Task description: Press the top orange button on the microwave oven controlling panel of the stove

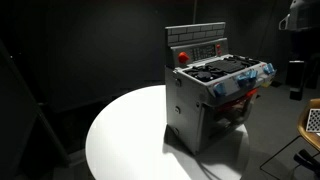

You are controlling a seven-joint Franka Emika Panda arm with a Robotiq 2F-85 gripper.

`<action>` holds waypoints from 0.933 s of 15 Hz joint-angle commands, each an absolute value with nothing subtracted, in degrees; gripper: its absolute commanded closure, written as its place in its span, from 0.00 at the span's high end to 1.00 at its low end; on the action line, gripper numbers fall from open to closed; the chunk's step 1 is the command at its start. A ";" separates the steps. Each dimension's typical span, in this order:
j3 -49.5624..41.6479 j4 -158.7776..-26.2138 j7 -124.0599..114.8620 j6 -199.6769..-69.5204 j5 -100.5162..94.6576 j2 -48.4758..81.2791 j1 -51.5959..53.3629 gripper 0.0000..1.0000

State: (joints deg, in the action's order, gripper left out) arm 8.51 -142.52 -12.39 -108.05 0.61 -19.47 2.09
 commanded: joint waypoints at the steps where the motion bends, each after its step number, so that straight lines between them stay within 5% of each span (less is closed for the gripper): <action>1: 7.87 -142.34 -12.55 -107.90 0.42 -19.43 2.74 1.00; 14: 7.80 -133.56 -14.13 -112.46 -0.92 -15.99 1.87 1.00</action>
